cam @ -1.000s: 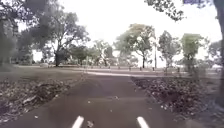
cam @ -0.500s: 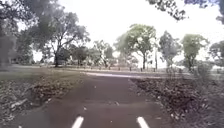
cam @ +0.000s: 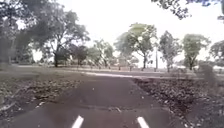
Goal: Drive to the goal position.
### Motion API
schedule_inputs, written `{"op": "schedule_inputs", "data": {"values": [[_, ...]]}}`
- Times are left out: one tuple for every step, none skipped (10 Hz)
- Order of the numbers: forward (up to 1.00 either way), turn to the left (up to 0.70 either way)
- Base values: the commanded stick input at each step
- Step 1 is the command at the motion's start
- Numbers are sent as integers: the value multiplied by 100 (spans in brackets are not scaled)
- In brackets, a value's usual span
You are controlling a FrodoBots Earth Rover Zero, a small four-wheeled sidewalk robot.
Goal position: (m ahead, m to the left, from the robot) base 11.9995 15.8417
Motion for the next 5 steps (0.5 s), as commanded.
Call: {"op": "schedule_inputs", "data": {"values": [[60, 0], [60, 0], [60, 0], [0, 0], [0, 0]]}}
